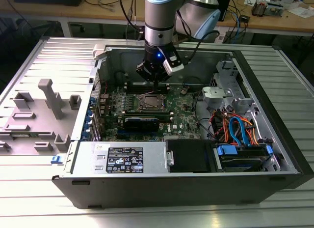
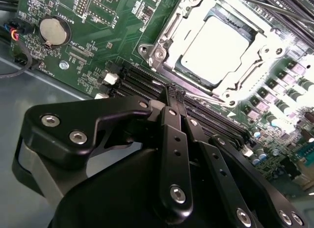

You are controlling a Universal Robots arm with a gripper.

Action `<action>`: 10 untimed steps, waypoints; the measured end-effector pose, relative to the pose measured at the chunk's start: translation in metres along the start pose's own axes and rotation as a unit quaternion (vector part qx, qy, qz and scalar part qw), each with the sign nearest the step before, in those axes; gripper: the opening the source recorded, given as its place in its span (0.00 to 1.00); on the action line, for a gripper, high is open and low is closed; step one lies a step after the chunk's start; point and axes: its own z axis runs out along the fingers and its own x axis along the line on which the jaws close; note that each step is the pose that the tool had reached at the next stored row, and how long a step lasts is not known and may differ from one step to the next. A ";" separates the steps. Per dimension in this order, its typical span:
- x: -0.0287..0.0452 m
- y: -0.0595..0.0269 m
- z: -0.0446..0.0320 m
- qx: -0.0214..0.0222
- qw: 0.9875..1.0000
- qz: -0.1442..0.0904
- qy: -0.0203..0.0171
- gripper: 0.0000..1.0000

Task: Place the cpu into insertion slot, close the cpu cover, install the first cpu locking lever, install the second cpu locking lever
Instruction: 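Install the first cpu locking lever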

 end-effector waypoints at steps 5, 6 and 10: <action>-0.0026 -0.0002 0.0018 0.000 1.000 0.000 0.000 0.11; -0.0026 -0.0001 0.0019 0.000 1.000 0.000 0.000 0.11; -0.0029 -0.0001 0.0029 0.000 1.000 0.000 0.000 0.11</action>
